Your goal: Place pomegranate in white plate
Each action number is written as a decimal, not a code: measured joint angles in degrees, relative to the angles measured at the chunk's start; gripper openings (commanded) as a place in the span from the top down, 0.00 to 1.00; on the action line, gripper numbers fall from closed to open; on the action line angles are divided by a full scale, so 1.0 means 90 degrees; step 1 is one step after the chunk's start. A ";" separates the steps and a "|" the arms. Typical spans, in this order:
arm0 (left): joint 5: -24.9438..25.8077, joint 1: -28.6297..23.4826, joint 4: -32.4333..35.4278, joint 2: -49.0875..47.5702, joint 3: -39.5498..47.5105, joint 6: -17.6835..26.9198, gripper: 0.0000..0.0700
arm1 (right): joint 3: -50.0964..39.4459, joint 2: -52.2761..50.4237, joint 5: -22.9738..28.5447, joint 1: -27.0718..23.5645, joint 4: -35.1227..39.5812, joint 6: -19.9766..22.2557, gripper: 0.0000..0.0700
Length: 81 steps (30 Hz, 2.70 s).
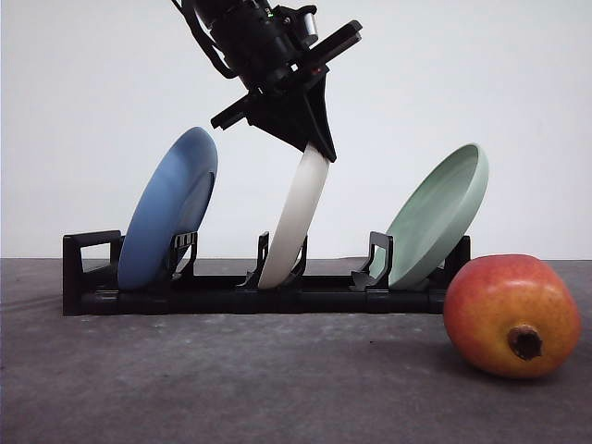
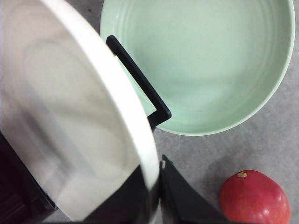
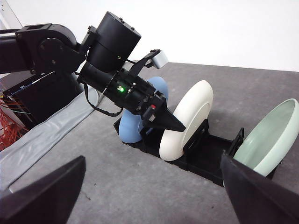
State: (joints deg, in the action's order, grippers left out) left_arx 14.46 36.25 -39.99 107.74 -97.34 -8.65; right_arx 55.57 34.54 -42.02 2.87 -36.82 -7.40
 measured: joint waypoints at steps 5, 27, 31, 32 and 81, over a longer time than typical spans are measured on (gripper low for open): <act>0.0000 0.0001 -0.0203 -0.0004 -0.0147 -0.0005 1.00 | 0.0000 0.0000 0.0000 0.0000 -0.0002 0.0007 0.15; -0.0343 0.1580 -0.3223 -0.2367 -0.0836 0.0353 1.00 | 0.0000 0.0000 0.0002 0.0000 -0.0008 0.0010 0.15; -0.1277 0.2190 -0.4167 -0.2553 -0.0845 0.0390 1.00 | 0.0000 0.0000 0.0002 0.0000 -0.0085 0.0010 0.15; -0.1518 0.2334 -0.4376 -0.2554 -0.0845 0.0386 1.00 | 0.0000 0.0000 0.0002 0.0000 -0.0110 0.0010 0.15; -0.3592 0.4143 -0.2105 0.0019 0.2370 -0.0645 0.96 | 0.0000 0.0000 0.0002 0.0187 -0.0321 0.0005 0.15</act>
State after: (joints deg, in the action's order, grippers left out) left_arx -17.87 73.54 -58.93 107.92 -76.01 -14.45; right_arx 55.57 34.54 -42.00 4.56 -39.71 -7.35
